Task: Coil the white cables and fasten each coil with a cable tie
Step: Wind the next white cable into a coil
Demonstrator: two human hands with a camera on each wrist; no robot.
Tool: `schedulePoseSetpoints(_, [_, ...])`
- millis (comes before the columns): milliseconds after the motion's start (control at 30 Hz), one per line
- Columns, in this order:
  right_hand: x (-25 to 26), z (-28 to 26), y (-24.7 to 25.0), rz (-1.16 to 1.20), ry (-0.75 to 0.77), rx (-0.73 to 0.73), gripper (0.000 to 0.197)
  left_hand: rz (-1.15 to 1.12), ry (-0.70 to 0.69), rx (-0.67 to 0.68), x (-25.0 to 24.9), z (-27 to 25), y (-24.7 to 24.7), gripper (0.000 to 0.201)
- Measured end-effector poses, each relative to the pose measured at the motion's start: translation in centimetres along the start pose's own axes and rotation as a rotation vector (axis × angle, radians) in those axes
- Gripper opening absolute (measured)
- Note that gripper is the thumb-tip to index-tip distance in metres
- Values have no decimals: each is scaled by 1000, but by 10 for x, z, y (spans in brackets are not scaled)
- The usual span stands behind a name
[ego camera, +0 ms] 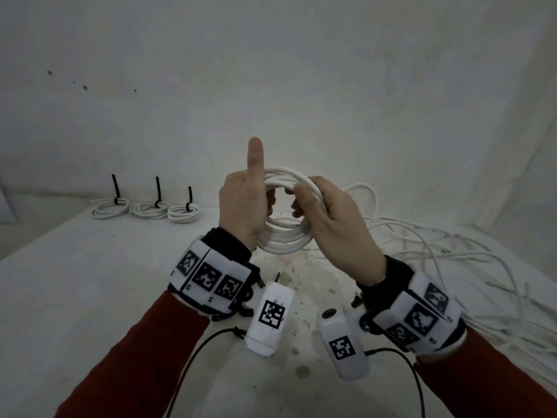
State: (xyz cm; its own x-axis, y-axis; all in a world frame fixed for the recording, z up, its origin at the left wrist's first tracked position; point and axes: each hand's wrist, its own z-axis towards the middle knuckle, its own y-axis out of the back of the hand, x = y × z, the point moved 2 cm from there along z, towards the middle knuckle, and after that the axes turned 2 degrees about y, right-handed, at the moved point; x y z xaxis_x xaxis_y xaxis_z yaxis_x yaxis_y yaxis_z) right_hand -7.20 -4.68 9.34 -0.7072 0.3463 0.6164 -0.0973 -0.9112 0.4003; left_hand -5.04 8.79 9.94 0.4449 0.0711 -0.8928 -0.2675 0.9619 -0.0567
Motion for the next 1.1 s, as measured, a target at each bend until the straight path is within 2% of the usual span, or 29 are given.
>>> schedulePoseSetpoints(67, [0,-2,-3,-54,8,-46,43,63,15,-11,3,2,0,77])
schedulePoseSetpoints(200, [-4,0,-8,75,-64,-141,29,-17,73,52,8,-3,-8,74])
schedulePoseSetpoints(267, [-10,6,-9,184,-165,-267,24,-12,35,79,10,-10,-11,70])
schedulePoseSetpoints(333, [-15,10,-10,218,-230,-374,28,-35,-6,101,11,-19,-13,65])
schedulePoseSetpoints(400, [-18,9,-12,238,-252,-400,32,-58,-21,95,13,-23,-13,67])
schedulePoseSetpoints(500, [-20,6,-15,308,-259,-304,31,-11,-24,7,14,-22,-8,72])
schedulePoseSetpoints(567, [-18,2,-14,289,-209,-214,31,21,-35,0,13,-20,-5,73])
schedulePoseSetpoints(667, [-16,-4,-7,97,-61,-42,33,3,12,39,12,-15,1,72])
schedulePoseSetpoints(767, [-21,-7,-1,-115,-3,89,42,86,37,64,16,-11,3,74])
schedulePoseSetpoints(833, [-26,-7,1,-195,12,98,41,135,73,97,18,-11,0,75])
schedulePoseSetpoints(933, [-33,-6,-2,-230,15,81,27,172,99,168,16,-16,-4,73])
schedulePoseSetpoints(1100, [-39,-7,-7,-81,-150,18,23,334,-54,332,9,-22,-2,57])
